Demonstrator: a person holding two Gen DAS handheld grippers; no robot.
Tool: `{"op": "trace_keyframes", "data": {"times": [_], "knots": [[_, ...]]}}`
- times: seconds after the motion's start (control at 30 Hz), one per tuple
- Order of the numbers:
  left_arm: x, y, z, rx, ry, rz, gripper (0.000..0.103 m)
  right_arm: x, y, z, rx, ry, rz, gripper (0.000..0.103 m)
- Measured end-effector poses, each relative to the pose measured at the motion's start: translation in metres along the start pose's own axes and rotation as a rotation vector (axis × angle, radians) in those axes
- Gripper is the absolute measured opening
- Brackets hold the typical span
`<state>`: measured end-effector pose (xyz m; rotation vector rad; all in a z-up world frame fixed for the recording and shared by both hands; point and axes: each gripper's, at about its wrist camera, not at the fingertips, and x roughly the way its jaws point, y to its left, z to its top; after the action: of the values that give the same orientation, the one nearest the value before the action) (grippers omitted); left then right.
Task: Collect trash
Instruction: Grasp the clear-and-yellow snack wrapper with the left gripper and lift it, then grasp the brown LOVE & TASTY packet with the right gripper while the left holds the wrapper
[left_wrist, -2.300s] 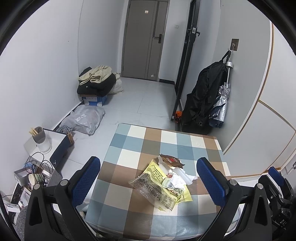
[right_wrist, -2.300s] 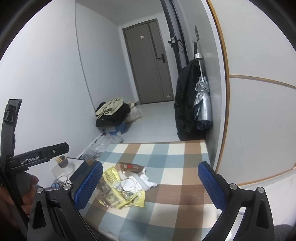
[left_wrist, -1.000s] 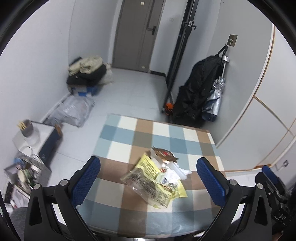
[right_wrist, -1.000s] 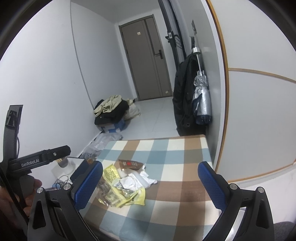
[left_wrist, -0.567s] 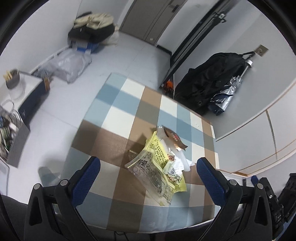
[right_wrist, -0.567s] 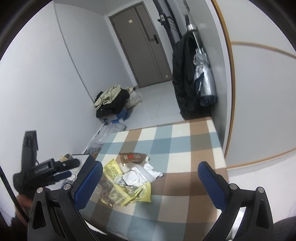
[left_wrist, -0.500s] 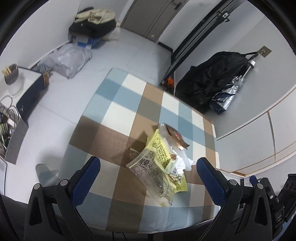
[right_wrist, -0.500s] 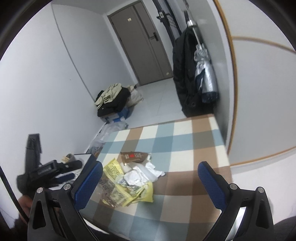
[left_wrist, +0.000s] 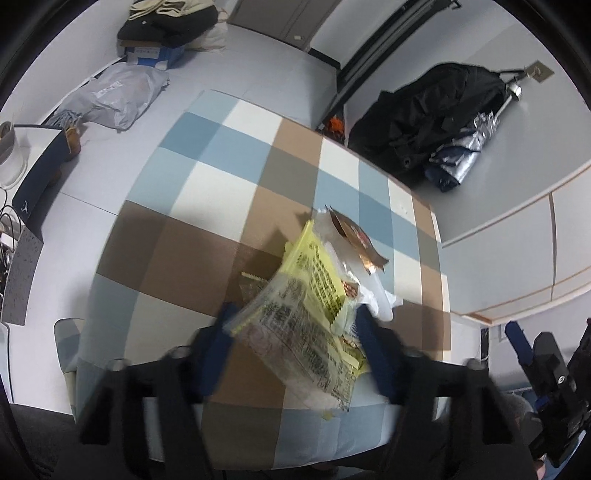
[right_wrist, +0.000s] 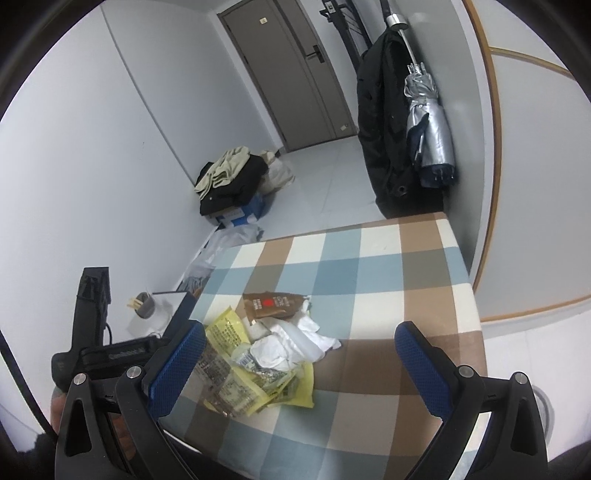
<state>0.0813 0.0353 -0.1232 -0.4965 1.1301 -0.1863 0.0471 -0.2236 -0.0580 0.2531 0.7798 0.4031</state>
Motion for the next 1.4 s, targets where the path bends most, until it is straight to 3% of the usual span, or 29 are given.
{"op": "trace_keyframes", "data": {"times": [0.03, 0.13, 0.23, 0.43, 0.6, 1.0, 1.23, 1.4], "knots": [[0.001, -0.002, -0.001, 0.009, 0.008, 0.000, 0.032, -0.001, -0.001, 0.000, 0.003, 0.000, 0.000, 0.103], [0.001, -0.005, -0.003, 0.037, 0.012, 0.011, 0.006, -0.002, -0.001, -0.001, 0.006, -0.001, 0.000, 0.103], [-0.006, -0.007, -0.004, 0.048, -0.024, 0.000, 0.002, -0.003, -0.001, -0.001, 0.004, -0.001, -0.004, 0.103], [-0.025, -0.015, -0.001, 0.062, -0.113, -0.047, 0.001, -0.007, -0.005, -0.003, 0.016, -0.007, -0.009, 0.103], [-0.043, -0.025, 0.001, 0.105, -0.190, -0.044, 0.000, -0.011, -0.004, -0.007, 0.019, -0.006, -0.014, 0.103], [-0.081, -0.025, -0.001, 0.147, -0.299, -0.119, 0.000, -0.008, -0.007, -0.010, 0.037, 0.038, -0.033, 0.103], [-0.101, -0.004, 0.011, 0.081, -0.358, -0.129, 0.000, 0.018, 0.002, 0.018, 0.000, 0.112, 0.000, 0.103], [-0.111, 0.006, 0.020, 0.048, -0.383, -0.160, 0.000, 0.070, 0.015, 0.040, -0.061, 0.220, 0.048, 0.103]]}}
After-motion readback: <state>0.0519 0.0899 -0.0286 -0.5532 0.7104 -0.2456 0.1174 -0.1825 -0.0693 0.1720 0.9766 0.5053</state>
